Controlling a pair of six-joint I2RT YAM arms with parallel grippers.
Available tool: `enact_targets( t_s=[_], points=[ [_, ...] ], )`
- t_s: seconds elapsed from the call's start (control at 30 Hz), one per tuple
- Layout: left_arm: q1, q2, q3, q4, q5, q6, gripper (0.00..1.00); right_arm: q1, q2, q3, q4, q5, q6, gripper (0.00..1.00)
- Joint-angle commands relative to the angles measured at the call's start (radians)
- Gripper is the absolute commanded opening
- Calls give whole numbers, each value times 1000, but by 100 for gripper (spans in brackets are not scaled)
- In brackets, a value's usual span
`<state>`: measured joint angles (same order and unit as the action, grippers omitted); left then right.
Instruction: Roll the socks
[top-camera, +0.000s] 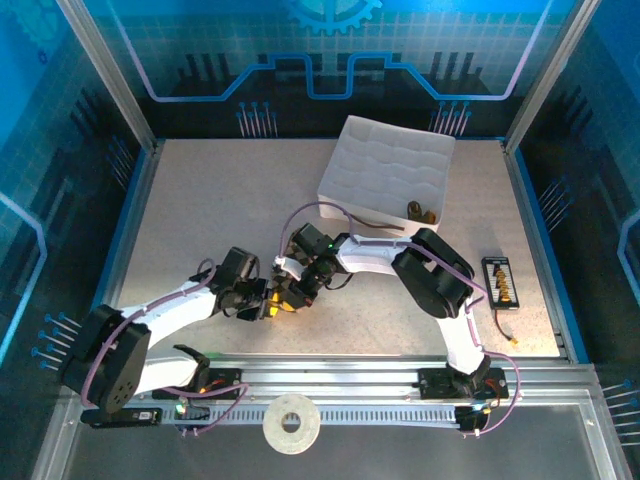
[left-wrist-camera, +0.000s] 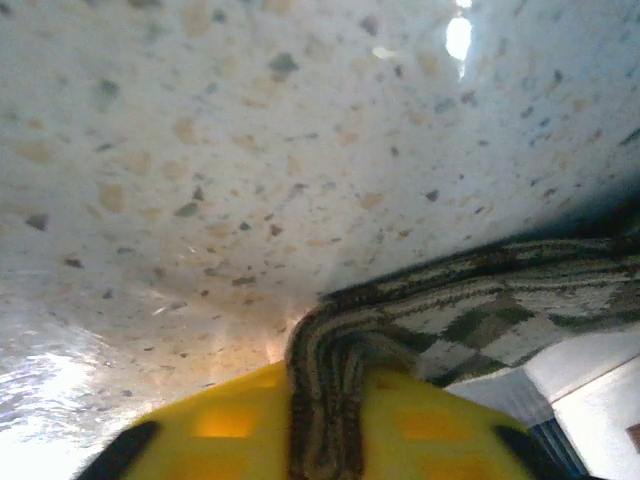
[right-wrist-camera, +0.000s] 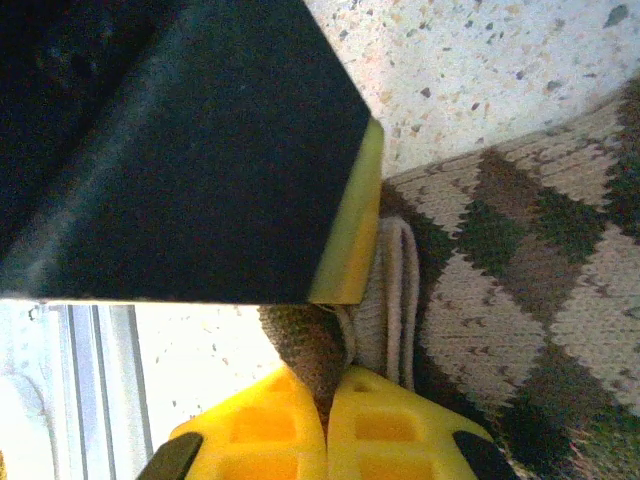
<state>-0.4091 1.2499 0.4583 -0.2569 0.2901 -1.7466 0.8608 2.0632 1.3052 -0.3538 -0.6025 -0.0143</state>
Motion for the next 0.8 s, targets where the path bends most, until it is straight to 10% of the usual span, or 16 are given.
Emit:
enact_targets(
  t_s=[0.0, 0.17, 0.37, 0.77],
  points=[
    [-8, 32, 10, -106, 8, -27, 3, -3, 7, 9, -48, -21, 3, 0],
    [4, 35, -1, -185, 23, -62, 0, 26, -155, -140, 120, 143, -96, 43],
    [87, 51, 1, -251, 71, -22, 0, 152, -408, -476, 525, 572, -434, 71],
    [159, 156, 69, -326, 86, 91, 0, 298, -293, -437, 632, 843, -703, 64]
  ],
)
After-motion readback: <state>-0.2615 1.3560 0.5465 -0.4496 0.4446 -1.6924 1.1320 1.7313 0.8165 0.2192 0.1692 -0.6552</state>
